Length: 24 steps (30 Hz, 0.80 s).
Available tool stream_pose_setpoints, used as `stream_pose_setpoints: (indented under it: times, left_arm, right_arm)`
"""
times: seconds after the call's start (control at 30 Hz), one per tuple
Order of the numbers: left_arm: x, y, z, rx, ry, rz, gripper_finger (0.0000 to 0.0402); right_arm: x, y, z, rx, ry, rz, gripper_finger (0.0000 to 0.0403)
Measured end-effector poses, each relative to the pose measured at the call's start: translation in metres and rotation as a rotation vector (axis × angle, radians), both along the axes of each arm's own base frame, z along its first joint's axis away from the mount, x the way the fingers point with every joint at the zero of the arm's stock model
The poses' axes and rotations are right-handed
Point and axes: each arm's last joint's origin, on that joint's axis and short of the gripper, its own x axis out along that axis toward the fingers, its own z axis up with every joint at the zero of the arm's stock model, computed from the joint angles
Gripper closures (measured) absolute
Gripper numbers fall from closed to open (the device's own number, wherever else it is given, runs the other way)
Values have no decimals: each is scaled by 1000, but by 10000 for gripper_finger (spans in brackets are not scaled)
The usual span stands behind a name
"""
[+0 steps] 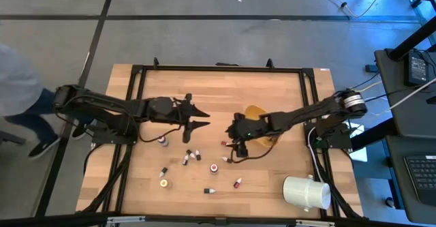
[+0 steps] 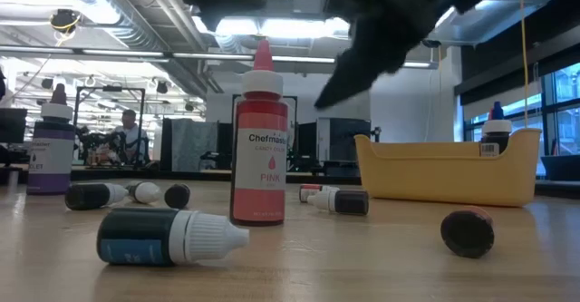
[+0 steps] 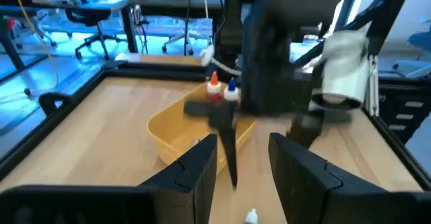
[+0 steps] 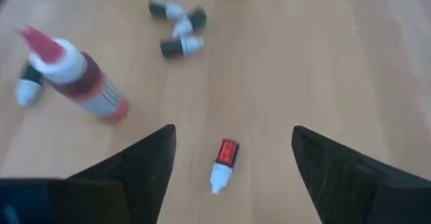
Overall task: Pick & Place food coloring
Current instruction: Put the top small red food coloring bottle in the yellow bin
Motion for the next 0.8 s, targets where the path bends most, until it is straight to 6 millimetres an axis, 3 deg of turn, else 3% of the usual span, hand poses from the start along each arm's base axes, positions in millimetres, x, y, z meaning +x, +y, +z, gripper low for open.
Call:
stream_pose_setpoints:
  times: [0.33, 0.6, 0.8]
  left_arm:
    - [0, 0, -2, 5, 14, 7, 271]
    - [-1, 0, -4, 36, 30, 3, 268]
    - [-1, 1, -3, 39, 29, 21, 270]
  right_arm:
    - [16, 3, -50, -18, 104, 0, 154]
    - [21, 2, -74, -58, 152, 22, 188]
    - [23, 2, -80, -58, 163, 17, 218]
